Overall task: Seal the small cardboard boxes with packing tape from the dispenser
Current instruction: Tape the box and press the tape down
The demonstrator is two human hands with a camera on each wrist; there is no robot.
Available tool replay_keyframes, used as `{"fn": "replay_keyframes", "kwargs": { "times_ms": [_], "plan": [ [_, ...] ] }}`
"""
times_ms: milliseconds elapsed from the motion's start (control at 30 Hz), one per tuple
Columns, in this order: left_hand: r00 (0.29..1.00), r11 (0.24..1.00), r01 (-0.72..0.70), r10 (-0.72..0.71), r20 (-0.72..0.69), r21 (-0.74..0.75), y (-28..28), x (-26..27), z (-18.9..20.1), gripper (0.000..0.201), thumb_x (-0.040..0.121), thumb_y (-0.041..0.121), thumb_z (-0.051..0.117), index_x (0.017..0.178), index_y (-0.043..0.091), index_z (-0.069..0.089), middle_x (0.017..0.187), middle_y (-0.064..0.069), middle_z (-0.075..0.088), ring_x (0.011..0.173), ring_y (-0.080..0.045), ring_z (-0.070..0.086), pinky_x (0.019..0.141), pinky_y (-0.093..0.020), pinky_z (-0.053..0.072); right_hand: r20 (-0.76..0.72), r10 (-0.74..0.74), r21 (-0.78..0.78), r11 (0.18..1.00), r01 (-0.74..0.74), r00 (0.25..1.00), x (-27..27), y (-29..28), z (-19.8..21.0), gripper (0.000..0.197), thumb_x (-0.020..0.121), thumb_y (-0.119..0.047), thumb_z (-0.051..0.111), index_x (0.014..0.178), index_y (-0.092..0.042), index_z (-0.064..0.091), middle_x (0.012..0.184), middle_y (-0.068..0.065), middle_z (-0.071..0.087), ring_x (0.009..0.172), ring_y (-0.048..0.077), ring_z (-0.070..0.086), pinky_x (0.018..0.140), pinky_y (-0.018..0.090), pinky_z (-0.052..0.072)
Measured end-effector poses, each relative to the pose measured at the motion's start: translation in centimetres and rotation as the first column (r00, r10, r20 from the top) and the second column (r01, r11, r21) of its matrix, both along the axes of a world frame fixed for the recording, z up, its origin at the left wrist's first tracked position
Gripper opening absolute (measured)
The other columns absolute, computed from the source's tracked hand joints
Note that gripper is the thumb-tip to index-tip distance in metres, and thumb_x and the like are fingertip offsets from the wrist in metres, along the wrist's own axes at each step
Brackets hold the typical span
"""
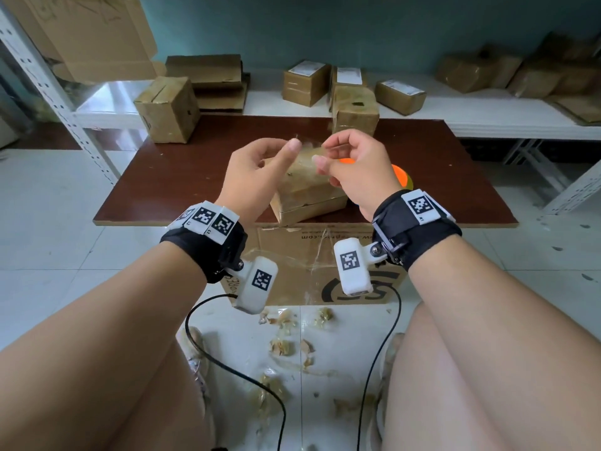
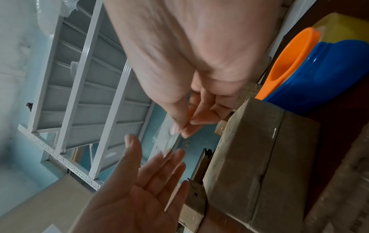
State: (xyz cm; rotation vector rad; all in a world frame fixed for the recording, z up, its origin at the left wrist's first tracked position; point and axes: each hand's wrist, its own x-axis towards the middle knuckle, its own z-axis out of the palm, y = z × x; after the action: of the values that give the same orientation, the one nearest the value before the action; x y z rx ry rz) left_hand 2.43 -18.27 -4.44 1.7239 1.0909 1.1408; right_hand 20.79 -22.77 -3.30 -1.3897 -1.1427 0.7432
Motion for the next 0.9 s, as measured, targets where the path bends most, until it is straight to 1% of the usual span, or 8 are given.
{"fn": "replay_keyframes", "kwargs": {
  "times_ms": [100, 233, 433, 567, 700, 767, 833, 900],
  "plan": [
    [0.997, 0.998, -0.04, 0.037, 0.062, 0.048, 0.0, -0.3, -0.1, 0.018, 0.094, 0.035, 0.082, 0.101, 0.018, 0.08, 0.095, 0.006, 0.079, 0.088, -0.001, 0.072, 0.084, -0.02, 0.057, 0.07, 0.019, 0.039, 0.999, -0.021, 0.997, -0.7, 0.4, 0.0, 0.021, 0.089, -0.005, 0.081, 0.096, -0.022, 0.07, 0.095, 0.008, 0.069, 0.088, 0.026, 0.078, 0.065, 0.022, 0.053],
    [0.989, 0.996, -0.066, 0.057, 0.134, 0.062, 0.1, -0.8, 0.1, 0.011, 0.094, 0.029, 0.083, 0.095, 0.019, 0.08, 0.091, 0.002, 0.079, 0.084, -0.008, 0.071, 0.086, -0.032, 0.061, 0.138, -0.052, 0.063, 0.997, 0.044, 0.989, -1.4, 0.8, 0.0, 0.024, 0.087, -0.017, 0.085, 0.104, -0.03, 0.076, 0.108, -0.004, 0.074, 0.095, 0.013, 0.075, 0.087, 0.036, 0.06],
    [0.993, 0.977, -0.098, 0.084, 0.078, 0.189, -0.4, -0.7, 0.2, 0.01, 0.099, 0.022, 0.076, 0.1, 0.012, 0.076, 0.087, 0.006, 0.074, 0.072, 0.002, 0.061, 0.072, -0.016, 0.051, 0.034, -0.033, 0.02, 0.999, 0.032, 0.999, -2.6, 1.5, 0.1, 0.063, 0.09, -0.019, 0.084, 0.147, -0.019, 0.058, 0.091, -0.005, 0.08, 0.099, 0.008, 0.076, 0.109, 0.039, 0.052],
    [0.99, 0.967, -0.133, 0.121, 0.07, 0.218, -0.3, -0.6, 0.4, 0.007, 0.102, 0.018, 0.069, 0.098, 0.012, 0.068, 0.085, 0.012, 0.067, 0.071, 0.005, 0.06, 0.07, -0.012, 0.045, 0.049, -0.077, -0.004, 0.997, 0.078, 0.996, -2.7, 1.8, 0.1, 0.017, 0.087, -0.036, 0.086, 0.096, -0.023, 0.08, 0.09, -0.006, 0.08, 0.092, 0.008, 0.074, 0.095, 0.039, 0.059],
    [0.982, 0.967, -0.177, 0.159, 0.105, 0.186, 0.0, -0.4, 0.5, 0.007, 0.102, 0.02, 0.068, 0.096, 0.016, 0.066, 0.085, 0.013, 0.065, 0.075, 0.006, 0.059, 0.074, -0.013, 0.047, -0.047, -0.01, -0.002, 1.0, 0.01, 0.999, -2.6, 1.9, 0.4, 0.012, 0.092, -0.027, 0.082, 0.095, -0.017, 0.076, 0.089, 0.0, 0.079, 0.078, 0.007, 0.072, 0.067, 0.017, 0.052],
    [0.971, 0.971, -0.21, 0.192, 0.145, 0.116, 0.6, -0.4, 0.1, 0.01, 0.102, 0.027, 0.067, 0.095, 0.02, 0.067, 0.087, 0.012, 0.067, 0.081, -0.002, 0.063, 0.083, -0.027, 0.058, -0.029, -0.004, 0.028, 1.0, 0.004, 1.0, -2.7, 1.9, 0.6, 0.011, 0.092, -0.027, 0.083, 0.094, -0.017, 0.077, 0.086, -0.001, 0.078, 0.075, 0.009, 0.07, 0.066, 0.017, 0.052],
    [0.957, 0.973, -0.231, 0.225, 0.183, 0.013, 1.2, -0.4, -0.1, 0.013, 0.101, 0.034, 0.068, 0.093, 0.025, 0.068, 0.091, 0.009, 0.071, 0.09, -0.014, 0.069, 0.091, -0.045, 0.062, 0.043, -0.023, 0.078, 0.997, 0.02, 0.999, -2.9, 1.9, 0.4, 0.012, 0.089, -0.031, 0.084, 0.089, -0.02, 0.08, 0.086, 0.002, 0.078, 0.078, 0.015, 0.07, 0.072, 0.026, 0.057],
    [0.946, 0.969, -0.23, 0.244, 0.215, -0.086, 1.4, -0.3, -0.2, 0.013, 0.1, 0.035, 0.07, 0.092, 0.025, 0.071, 0.093, 0.004, 0.075, 0.09, -0.018, 0.071, 0.094, -0.048, 0.062, 0.135, -0.057, 0.124, 0.991, 0.04, 0.989, -3.0, 1.9, 0.2, 0.013, 0.088, -0.034, 0.084, 0.087, -0.022, 0.081, 0.085, -0.001, 0.077, 0.083, 0.017, 0.071, 0.08, 0.034, 0.061]
  ]
}}
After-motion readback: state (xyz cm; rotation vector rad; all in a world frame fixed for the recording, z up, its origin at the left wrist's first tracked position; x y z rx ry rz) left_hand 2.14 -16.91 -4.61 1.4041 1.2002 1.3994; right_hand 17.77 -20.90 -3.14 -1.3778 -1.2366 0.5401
